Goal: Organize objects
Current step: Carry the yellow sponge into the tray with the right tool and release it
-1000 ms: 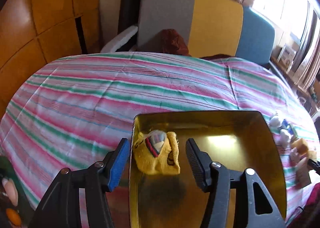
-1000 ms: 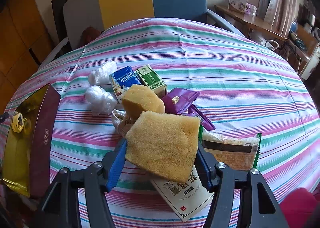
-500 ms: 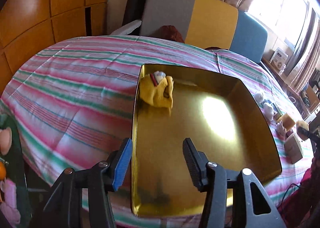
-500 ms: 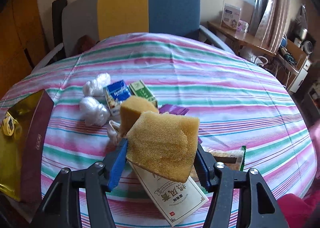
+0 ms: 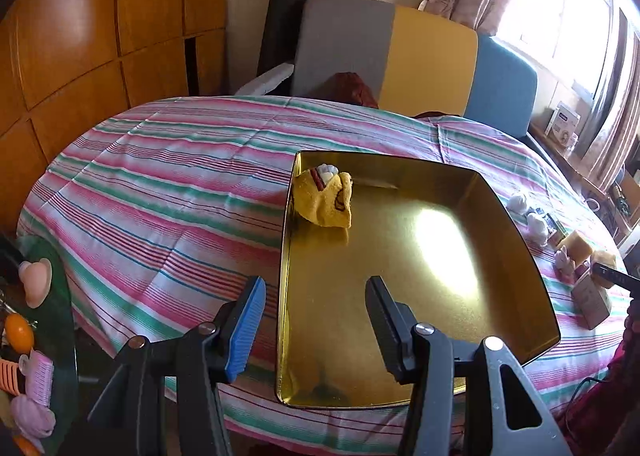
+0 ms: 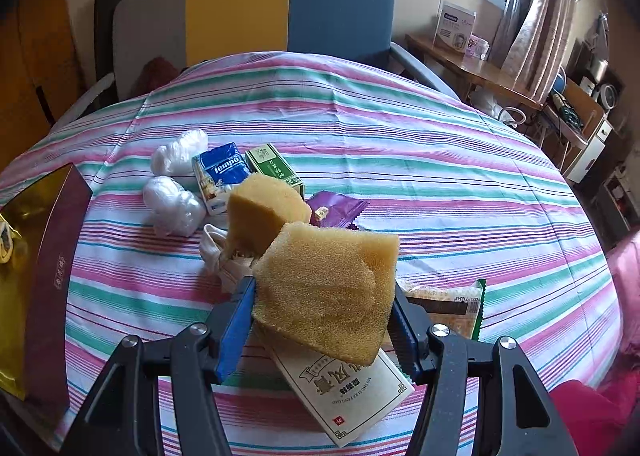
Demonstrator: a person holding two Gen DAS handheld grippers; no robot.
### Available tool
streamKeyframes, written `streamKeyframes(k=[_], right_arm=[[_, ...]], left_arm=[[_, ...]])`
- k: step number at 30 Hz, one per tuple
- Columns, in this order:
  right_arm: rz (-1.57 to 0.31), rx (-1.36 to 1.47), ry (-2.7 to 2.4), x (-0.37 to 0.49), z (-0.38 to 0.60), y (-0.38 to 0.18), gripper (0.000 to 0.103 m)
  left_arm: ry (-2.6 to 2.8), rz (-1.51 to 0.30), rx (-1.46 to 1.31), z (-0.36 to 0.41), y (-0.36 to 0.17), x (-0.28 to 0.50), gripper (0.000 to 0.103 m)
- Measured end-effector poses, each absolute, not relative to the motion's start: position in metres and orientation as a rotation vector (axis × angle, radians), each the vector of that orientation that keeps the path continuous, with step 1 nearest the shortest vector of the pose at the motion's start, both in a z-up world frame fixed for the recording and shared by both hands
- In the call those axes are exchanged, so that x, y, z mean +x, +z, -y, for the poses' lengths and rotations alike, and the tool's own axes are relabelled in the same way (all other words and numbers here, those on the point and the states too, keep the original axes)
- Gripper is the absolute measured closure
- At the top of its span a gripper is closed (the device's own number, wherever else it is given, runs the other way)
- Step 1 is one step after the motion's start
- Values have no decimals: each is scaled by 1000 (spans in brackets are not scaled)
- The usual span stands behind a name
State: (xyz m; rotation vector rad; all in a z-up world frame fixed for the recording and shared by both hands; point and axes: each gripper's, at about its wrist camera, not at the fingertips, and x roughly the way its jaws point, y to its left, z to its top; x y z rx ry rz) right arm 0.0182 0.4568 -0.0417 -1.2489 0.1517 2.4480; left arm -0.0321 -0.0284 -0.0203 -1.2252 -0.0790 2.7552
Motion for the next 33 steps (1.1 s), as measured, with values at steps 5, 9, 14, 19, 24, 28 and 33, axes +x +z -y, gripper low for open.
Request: streamKeyframes(k=[5, 9, 14, 19, 24, 28, 33], right_arm=[[-154, -1246, 2443, 18, -457, -41, 41], [-168, -1216, 2446, 21, -457, -35, 41], [-194, -1136, 2508, 26, -441, -12, 41], [-153, -1105, 2643, 16, -398, 13, 41], [-121, -1114, 2807, 0, -344, 32, 41], [-126, -1196, 2947, -14, -292, 36, 41], [-115, -1426, 3091, -44, -211, 19, 40]], left_arm=[[2737, 72, -1226, 23, -21, -28, 50], [2737, 59, -1216, 19, -20, -26, 50], [2743, 51, -1204, 19, -18, -25, 50], [2735, 58, -1211, 20, -19, -25, 50], [2718, 84, -1245, 24, -25, -28, 50], [2742, 94, -1265, 40, -25, -28, 50], [2817, 169, -1271, 73, -21, -27, 50]])
